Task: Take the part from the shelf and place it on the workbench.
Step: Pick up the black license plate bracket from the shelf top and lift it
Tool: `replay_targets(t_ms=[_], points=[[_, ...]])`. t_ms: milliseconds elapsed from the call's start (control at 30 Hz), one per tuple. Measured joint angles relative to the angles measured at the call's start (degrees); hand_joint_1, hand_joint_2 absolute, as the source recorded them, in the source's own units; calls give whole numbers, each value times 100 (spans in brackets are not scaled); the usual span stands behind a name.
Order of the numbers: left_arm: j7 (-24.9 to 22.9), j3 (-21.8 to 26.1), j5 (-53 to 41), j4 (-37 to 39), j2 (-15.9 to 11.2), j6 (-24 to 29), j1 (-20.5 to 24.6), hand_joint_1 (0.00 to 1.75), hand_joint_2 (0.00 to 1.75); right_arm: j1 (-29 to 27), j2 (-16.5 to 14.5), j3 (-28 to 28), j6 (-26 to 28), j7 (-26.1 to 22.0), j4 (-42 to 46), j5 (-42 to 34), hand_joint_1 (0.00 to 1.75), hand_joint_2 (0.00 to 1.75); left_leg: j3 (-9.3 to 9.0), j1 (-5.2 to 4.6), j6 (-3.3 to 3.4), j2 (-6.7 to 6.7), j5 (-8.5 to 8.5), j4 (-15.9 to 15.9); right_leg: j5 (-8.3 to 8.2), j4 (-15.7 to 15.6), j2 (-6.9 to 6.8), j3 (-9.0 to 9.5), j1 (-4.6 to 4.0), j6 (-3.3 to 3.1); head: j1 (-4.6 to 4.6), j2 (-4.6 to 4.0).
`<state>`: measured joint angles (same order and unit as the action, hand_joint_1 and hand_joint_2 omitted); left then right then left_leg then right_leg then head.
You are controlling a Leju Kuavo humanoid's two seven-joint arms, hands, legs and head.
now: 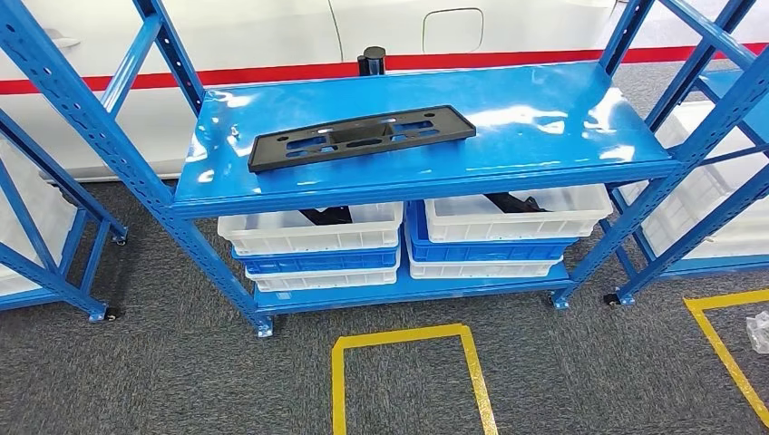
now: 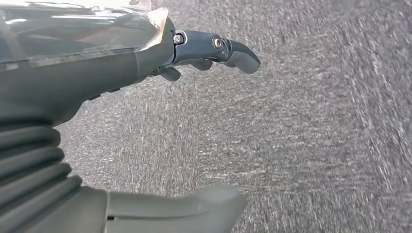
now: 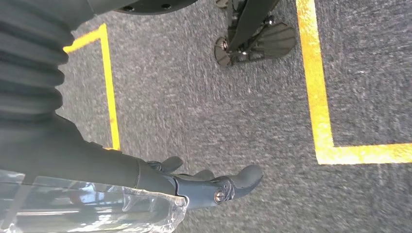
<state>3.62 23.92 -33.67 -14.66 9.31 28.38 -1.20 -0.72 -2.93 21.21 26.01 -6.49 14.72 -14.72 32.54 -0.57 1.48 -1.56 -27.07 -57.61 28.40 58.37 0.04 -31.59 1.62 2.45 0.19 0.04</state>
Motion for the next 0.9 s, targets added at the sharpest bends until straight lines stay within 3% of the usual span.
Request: replay_targets(t_ms=[200, 567, 667, 900], points=[[194, 645, -476, 328, 128, 533, 102, 0, 0, 178, 10, 403, 662, -902, -151, -448, 0, 0, 3, -1, 0, 1, 0, 0, 0, 0, 1, 1, 1, 0, 1, 0], [409, 887, -578, 588, 122, 544, 115, 0, 0, 763, 677, 67, 1078, -2166, 63, -730, 0, 0, 0, -16, 7, 2, 4, -4, -4, 0, 1, 4, 11, 4, 1, 0], [430, 909, -636, 608, 120, 528, 117, 0, 0, 789, 852, -195, 1274, -2455, 569, -205, 0, 0, 0, -16, 11, 1, 7, -4, -4, 0, 1, 4, 13, 4, 1, 0], [445, 915, -754, 616, 106, 466, 116, 0, 0, 305, 1014, -1365, 1273, -1816, 3072, 2333, 0, 0, 1, -15, 12, -2, 8, -5, -4, 0, 0, 4, 13, 4, 1, 0]])
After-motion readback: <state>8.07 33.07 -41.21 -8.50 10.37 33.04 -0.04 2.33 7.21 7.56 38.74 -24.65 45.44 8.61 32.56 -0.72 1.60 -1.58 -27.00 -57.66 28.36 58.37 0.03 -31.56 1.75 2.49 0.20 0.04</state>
